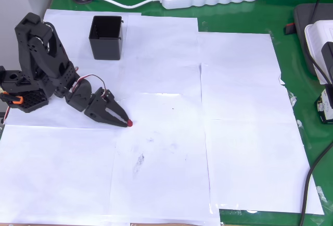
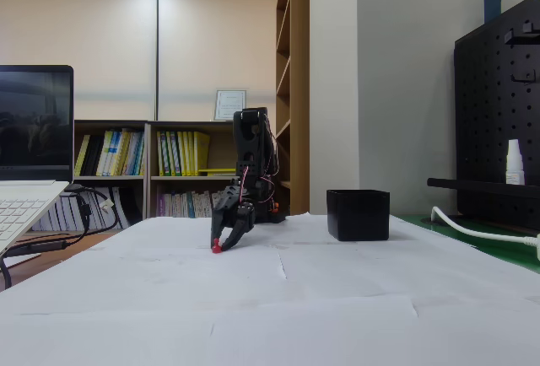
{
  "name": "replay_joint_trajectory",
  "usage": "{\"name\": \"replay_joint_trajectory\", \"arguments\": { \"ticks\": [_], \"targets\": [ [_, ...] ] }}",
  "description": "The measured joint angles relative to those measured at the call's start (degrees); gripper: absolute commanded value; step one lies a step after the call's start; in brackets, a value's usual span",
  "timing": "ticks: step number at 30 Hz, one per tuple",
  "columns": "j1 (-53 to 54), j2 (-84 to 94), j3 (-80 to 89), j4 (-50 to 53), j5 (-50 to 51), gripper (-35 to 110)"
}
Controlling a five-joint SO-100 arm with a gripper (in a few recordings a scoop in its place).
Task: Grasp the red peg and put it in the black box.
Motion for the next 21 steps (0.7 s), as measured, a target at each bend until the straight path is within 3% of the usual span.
{"name": "replay_joint_trajectory", "arguments": {
  "ticks": [10, 21],
  "targets": [
    [-0.88, 8.35, 6.77, -5.71, 0.00, 0],
    [-0.53, 21.18, 10.99, -22.50, 2.02, 0]
  ]
}}
